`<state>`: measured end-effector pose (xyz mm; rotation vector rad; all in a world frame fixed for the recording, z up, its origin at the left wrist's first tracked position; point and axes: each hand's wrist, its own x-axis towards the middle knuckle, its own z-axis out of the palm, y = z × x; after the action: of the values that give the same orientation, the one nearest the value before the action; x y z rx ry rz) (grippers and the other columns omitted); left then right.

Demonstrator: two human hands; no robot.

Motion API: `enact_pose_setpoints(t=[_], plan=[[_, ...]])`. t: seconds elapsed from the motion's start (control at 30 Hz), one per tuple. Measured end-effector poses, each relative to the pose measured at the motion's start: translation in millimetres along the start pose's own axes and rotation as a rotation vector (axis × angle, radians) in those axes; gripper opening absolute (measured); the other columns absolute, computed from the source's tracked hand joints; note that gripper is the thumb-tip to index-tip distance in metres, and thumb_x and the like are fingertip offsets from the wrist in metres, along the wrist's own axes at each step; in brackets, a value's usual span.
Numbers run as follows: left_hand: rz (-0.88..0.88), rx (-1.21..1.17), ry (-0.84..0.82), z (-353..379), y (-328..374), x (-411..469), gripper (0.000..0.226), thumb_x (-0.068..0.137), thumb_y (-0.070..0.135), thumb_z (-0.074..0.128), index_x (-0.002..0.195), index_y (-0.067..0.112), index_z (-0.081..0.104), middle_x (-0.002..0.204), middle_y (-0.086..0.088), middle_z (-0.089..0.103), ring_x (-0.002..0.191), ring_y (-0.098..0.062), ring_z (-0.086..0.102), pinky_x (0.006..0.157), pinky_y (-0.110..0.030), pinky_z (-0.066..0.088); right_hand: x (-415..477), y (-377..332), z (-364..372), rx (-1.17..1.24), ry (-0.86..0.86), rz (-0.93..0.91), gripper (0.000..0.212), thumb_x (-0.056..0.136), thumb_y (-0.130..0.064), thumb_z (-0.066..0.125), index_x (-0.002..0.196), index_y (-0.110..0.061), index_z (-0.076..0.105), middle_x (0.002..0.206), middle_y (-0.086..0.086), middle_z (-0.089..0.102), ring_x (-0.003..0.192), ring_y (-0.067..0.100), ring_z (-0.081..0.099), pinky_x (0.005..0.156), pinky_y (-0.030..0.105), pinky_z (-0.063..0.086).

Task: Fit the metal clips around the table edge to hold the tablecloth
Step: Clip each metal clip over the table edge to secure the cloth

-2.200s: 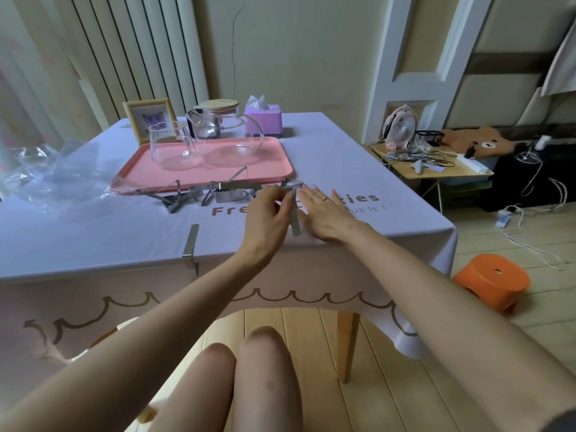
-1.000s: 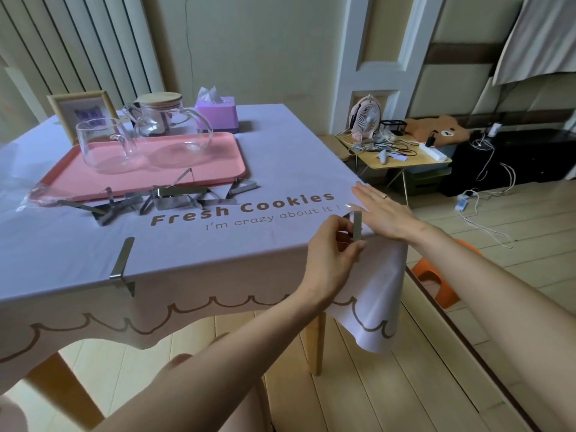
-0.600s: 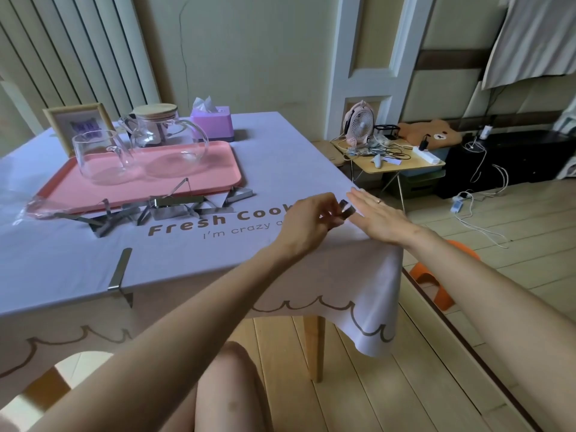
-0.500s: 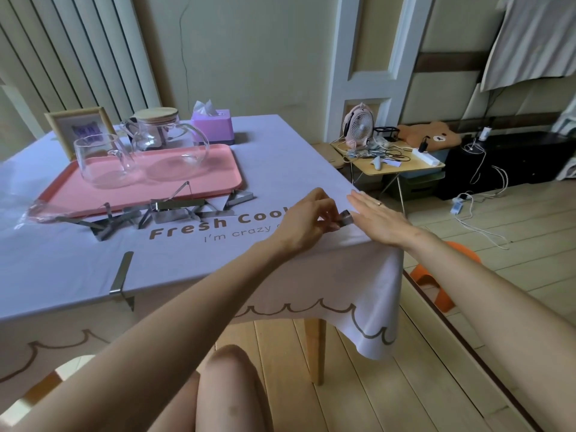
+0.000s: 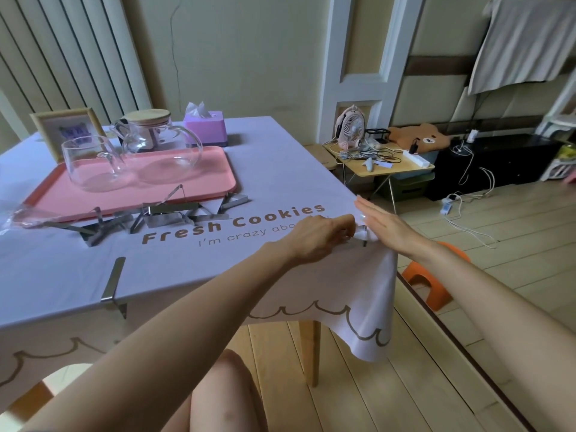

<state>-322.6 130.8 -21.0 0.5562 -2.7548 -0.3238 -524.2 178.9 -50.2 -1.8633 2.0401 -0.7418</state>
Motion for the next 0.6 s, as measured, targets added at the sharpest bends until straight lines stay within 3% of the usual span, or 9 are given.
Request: enact_pose_setpoints(t=[0.13,0.2,0.27,0.33,0.4,0.5,0.6], plan=[[0.004,0.008,-0.017,-2,-6,2,0.016,0.097,0.023,0.045,0.107,0.013,0.052,0.094,-0.01,0.064,0.077,-0.024,0.051,0.073,-0.038,0.043,-3,2,0,0.001,0.039,-0.028,0.042,0.101,-0.016,0.036,0.143,-0.013,0.035,0.153,-0.001,0.028,0.14,0.014,0.027,0.112,0.024,0.019],[0.004,0.014,-0.026,-4,-8,4,0.015,0.096,0.023,0.046,0.105,0.013,0.053,0.092,-0.008,0.063,0.076,-0.021,0.047,0.072,-0.037,0.041,-5,-3,1,-0.009,0.169,-0.054,0.042,0.096,-0.007,0.043,0.137,-0.013,0.046,0.145,0.002,0.043,0.133,0.016,0.039,0.111,0.029,0.028],[0.007,0.026,-0.035,-5,-7,5,0.015,0.096,0.023,0.046,0.104,0.012,0.053,0.092,-0.009,0.062,0.077,-0.023,0.048,0.072,-0.036,0.04,-15,-12,0,0.023,0.375,-0.159,0.047,0.079,0.011,0.043,0.116,-0.011,0.064,0.122,0.006,0.061,0.117,0.02,0.053,0.103,0.036,0.042],[0.01,0.035,-0.033,-6,-7,5,0.016,0.096,0.023,0.045,0.106,0.013,0.052,0.095,-0.01,0.063,0.083,-0.026,0.052,0.071,-0.035,0.038,-29,-19,0,0.021,0.507,-0.298,0.048,0.063,0.012,0.037,0.093,-0.009,0.069,0.102,0.005,0.063,0.101,0.021,0.056,0.087,0.04,0.049],[0.004,0.037,-0.028,-7,-6,6,0.017,0.097,0.022,0.043,0.108,0.013,0.052,0.1,-0.011,0.063,0.085,-0.027,0.052,0.07,-0.033,0.034,-41,-21,2,-0.07,0.493,-0.386,0.041,0.063,0.009,0.041,0.088,-0.009,0.069,0.1,0.004,0.06,0.097,0.023,0.055,0.079,0.038,0.051],[-0.009,0.049,-0.042,-7,-5,7,0.019,0.098,0.023,0.04,0.111,0.013,0.051,0.102,-0.011,0.063,0.08,-0.022,0.046,0.07,-0.031,0.032,-50,-19,11,-0.17,0.414,-0.403,0.021,0.072,0.001,0.067,0.09,-0.009,0.067,0.105,0.005,0.058,0.099,0.023,0.056,0.079,0.04,0.052],[-0.047,-0.003,-0.073,-8,-4,10,0.025,0.099,0.032,0.037,0.116,0.016,0.046,0.117,-0.005,0.064,0.092,-0.025,0.054,0.075,-0.032,0.036,-50,-21,14,-0.154,0.512,-0.387,0.013,0.071,-0.005,0.076,0.081,-0.005,0.067,0.098,0.006,0.059,0.092,0.022,0.055,0.069,0.043,0.052]])
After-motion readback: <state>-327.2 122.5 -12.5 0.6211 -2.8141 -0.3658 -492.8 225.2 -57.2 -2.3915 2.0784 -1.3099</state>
